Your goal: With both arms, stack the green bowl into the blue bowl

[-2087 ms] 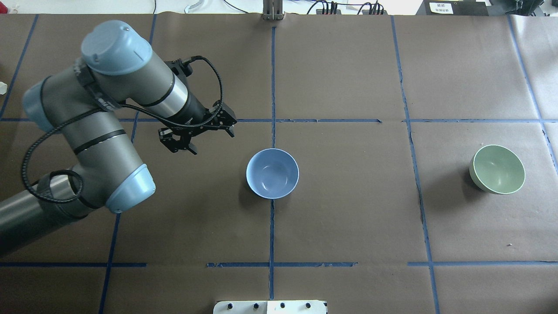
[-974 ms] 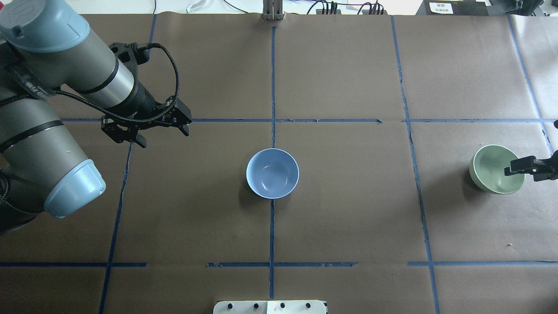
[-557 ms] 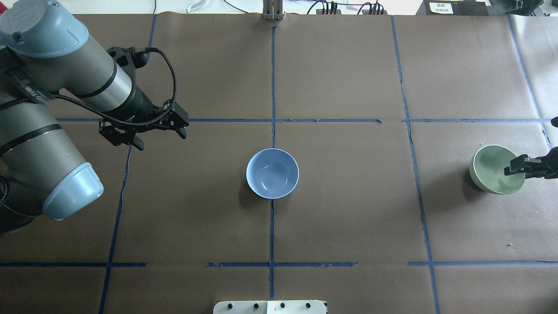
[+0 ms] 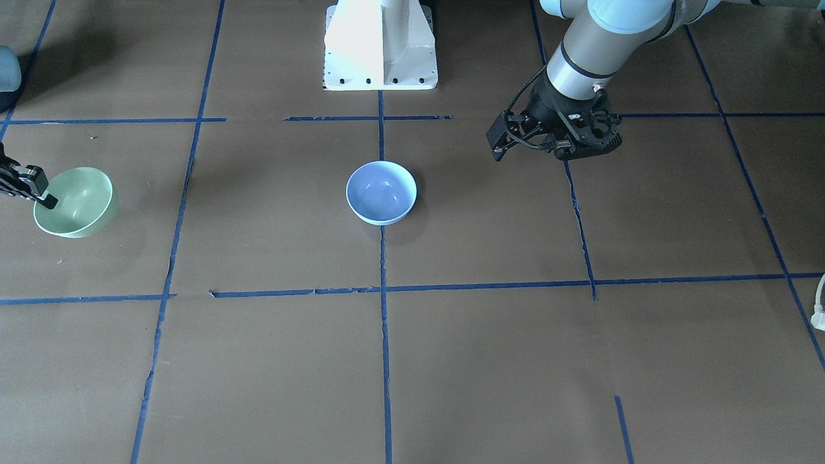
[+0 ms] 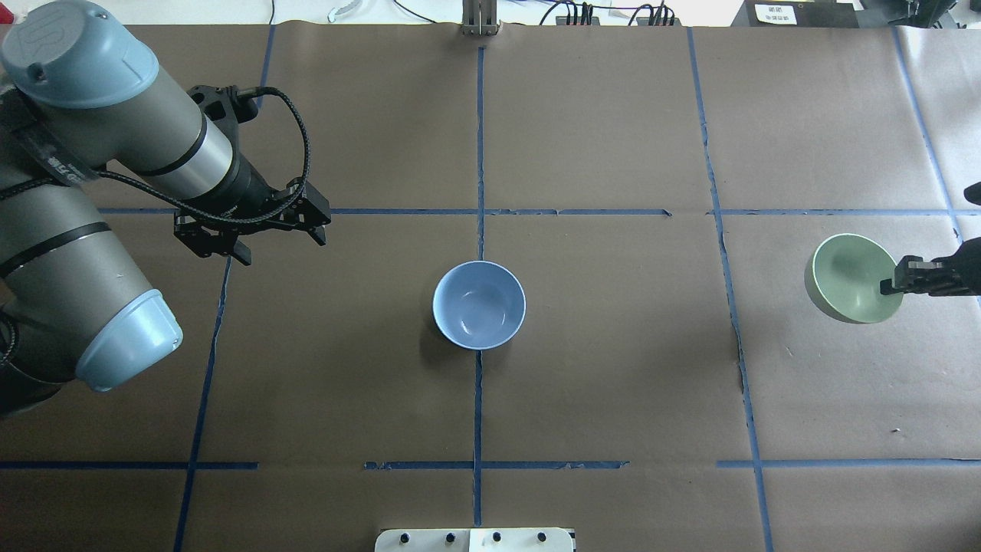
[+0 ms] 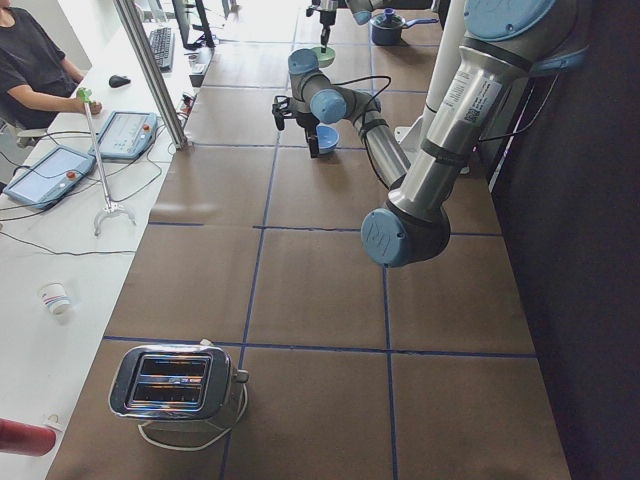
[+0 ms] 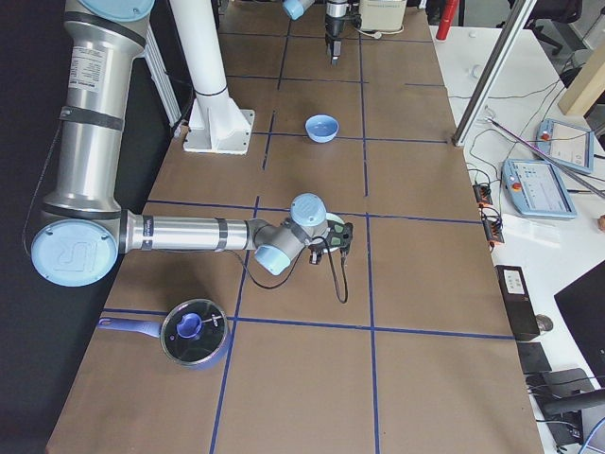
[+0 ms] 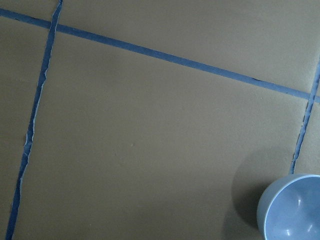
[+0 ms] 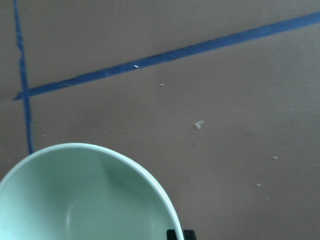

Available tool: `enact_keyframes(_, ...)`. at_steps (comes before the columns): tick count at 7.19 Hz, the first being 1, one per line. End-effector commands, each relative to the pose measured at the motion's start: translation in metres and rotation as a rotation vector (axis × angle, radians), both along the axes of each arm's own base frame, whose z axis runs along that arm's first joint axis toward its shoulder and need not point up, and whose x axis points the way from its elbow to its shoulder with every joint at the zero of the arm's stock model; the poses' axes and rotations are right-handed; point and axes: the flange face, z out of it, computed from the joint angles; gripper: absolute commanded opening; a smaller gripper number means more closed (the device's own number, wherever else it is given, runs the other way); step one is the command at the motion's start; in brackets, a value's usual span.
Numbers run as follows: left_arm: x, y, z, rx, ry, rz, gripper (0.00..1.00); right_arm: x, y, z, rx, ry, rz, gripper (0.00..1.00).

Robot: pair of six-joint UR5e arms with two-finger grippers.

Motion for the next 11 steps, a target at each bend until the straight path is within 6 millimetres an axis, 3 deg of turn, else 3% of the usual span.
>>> enact_keyframes(1, -0.002, 0.0, 0.008, -0.009, -0.01, -0.004, 1.0, -0.036, -0.054, -0.132, -0.081, -0.209, 0.104, 0.0)
enact_keyframes(2, -0.005, 0.001, 0.013, -0.006, -0.022, -0.013, 1.0, -0.075, -0.066, -0.183, -0.104, -0.275, 0.087, 0.0)
enact_keyframes(3, -0.014, 0.004, 0.019, 0.017, -0.042, -0.041, 1.0, -0.12, -0.064, -0.222, -0.077, -0.31, 0.042, 0.0)
enact_keyframes(5, -0.029, 0.016, 0.026, 0.028, -0.047, -0.055, 1.0, -0.204, -0.049, -0.285, -0.031, -0.331, 0.043, 0.0)
enact_keyframes(6, -0.024, 0.016, 0.034, 0.016, -0.066, -0.061, 1.0, -0.248, -0.038, -0.318, -0.026, -0.311, 0.059, 0.0)
enact_keyframes(7, -0.027, 0.011, 0.032, 0.064, -0.094, -0.106, 1.0, -0.285, -0.017, -0.336, -0.004, -0.306, 0.063, 0.0)
enact_keyframes(9, -0.037, 0.009, 0.073, 0.018, -0.156, -0.116, 1.0, -0.337, 0.028, -0.337, 0.023, -0.29, 0.058, 0.0)
enact_keyframes(11, -0.068, 0.0, 0.096, 0.074, -0.185, -0.078, 1.0, -0.356, 0.041, -0.321, 0.025, -0.253, 0.063, 0.0)
